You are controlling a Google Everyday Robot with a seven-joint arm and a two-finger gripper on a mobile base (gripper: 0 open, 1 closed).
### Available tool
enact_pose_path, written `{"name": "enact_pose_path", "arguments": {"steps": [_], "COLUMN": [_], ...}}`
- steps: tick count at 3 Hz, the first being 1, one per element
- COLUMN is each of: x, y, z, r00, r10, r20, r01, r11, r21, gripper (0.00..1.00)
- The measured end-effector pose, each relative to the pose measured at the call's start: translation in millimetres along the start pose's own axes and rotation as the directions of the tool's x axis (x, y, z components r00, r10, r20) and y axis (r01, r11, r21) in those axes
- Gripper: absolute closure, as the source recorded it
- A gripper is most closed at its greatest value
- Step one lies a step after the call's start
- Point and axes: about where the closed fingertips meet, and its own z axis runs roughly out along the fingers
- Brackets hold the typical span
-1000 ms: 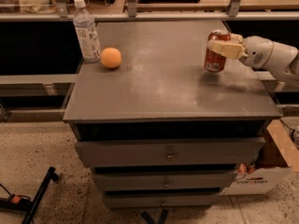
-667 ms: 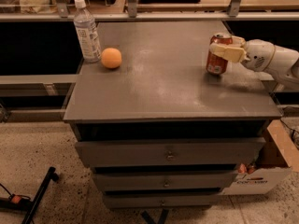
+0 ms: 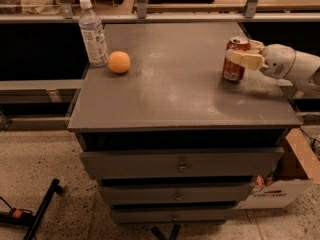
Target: Place coke can upright
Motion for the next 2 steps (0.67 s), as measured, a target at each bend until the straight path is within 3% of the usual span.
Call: {"name": "enact_pose_path", "arguments": {"steps": [2], "x": [5.8], "y": [-0.5], "z": [-5.2], "r00": [1.0], "r10": [-0.018], "r20": [0.002], "r01": [0.018], "r11": [0.9998], "r21": [-0.006], "gripper": [0.12]}}
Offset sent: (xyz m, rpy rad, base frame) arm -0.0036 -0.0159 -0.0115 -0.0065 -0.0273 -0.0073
